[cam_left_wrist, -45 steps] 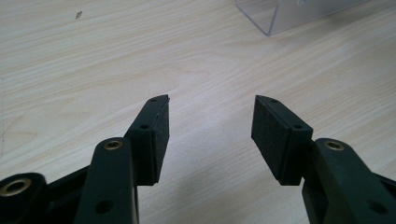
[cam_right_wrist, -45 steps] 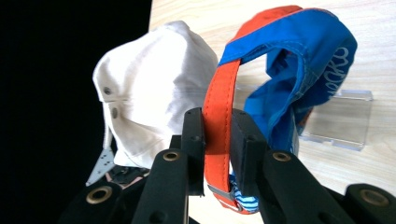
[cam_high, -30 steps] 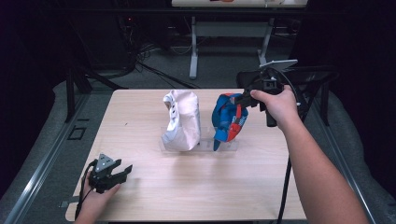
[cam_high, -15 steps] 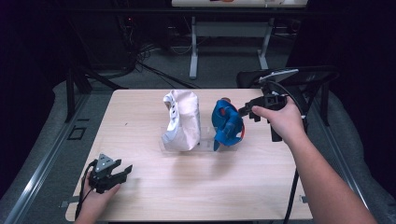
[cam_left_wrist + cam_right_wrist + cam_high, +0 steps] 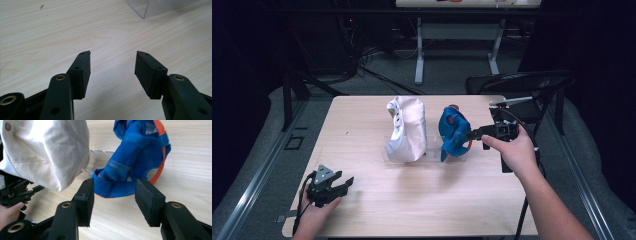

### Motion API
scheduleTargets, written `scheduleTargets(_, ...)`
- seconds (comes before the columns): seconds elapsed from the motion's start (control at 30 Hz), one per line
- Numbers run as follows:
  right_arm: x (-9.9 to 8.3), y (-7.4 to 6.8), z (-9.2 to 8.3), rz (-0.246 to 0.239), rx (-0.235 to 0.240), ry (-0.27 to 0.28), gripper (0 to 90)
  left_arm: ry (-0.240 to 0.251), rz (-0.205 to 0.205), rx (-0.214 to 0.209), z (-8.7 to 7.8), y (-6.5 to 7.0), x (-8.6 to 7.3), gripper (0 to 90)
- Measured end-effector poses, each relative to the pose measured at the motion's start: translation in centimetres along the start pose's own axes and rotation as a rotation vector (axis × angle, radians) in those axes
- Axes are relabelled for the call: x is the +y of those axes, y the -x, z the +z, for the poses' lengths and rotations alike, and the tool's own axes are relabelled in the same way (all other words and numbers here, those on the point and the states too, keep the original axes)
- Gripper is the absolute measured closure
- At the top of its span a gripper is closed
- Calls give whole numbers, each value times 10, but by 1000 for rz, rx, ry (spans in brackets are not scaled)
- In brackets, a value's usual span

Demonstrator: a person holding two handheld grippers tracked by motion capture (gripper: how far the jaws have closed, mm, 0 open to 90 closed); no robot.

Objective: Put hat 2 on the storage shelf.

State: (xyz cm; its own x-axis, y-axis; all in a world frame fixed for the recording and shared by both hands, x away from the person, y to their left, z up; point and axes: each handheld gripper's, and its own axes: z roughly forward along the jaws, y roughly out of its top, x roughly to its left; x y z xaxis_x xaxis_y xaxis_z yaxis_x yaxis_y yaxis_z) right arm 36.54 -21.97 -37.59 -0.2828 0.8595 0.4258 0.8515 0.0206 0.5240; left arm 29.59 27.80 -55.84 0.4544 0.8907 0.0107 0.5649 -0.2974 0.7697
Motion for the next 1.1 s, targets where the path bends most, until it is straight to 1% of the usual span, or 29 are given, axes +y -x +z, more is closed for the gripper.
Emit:
scheduleTargets(0.1, -13, 2, 4, 2, -5, 21, 510, 0, -1, 1, 0, 0, 0, 469)
scheduleTargets(0.17, -23, 3, 6, -13, -6, 20, 515, 1, -1, 0, 0, 1, 0, 469)
scheduleTargets(0.3, -41, 3, 6, -17, 11, 59, 515, 0, 2, 0, 1, 1, 0, 469)
scheduleTargets(0.37, -51, 4, 8, -21, 15, 56, 510, -2, 3, -1, 1, 1, 0, 469)
scheduleTargets(0.43, -59, 4, 10, -37, 17, 61, 505, -3, 4, -3, 2, 1, 0, 469)
scheduleTargets(0.47, -64, 4, 10, -34, 16, 65, 505, -3, 3, -3, 2, 1, 0, 470)
scheduleTargets(0.6, -80, 7, 17, -30, 23, 106, 502, -5, 10, -2, 2, 2, 0, 469)
scheduleTargets(0.8, -96, 14, 35, -19, 16, 119, 498, -5, 10, -5, 2, 2, 0, 466)
scheduleTargets(0.97, -106, 19, 47, -1, 42, 151, 498, -10, 9, -6, 4, 2, 0, 465)
scheduleTargets(1.03, -110, 20, 54, -11, 27, 144, 516, -10, 10, -7, 4, 2, 0, 463)
scheduleTargets(1.1, -114, 22, 61, -34, -2, 156, 522, -10, 10, -6, 4, 2, 0, 462)
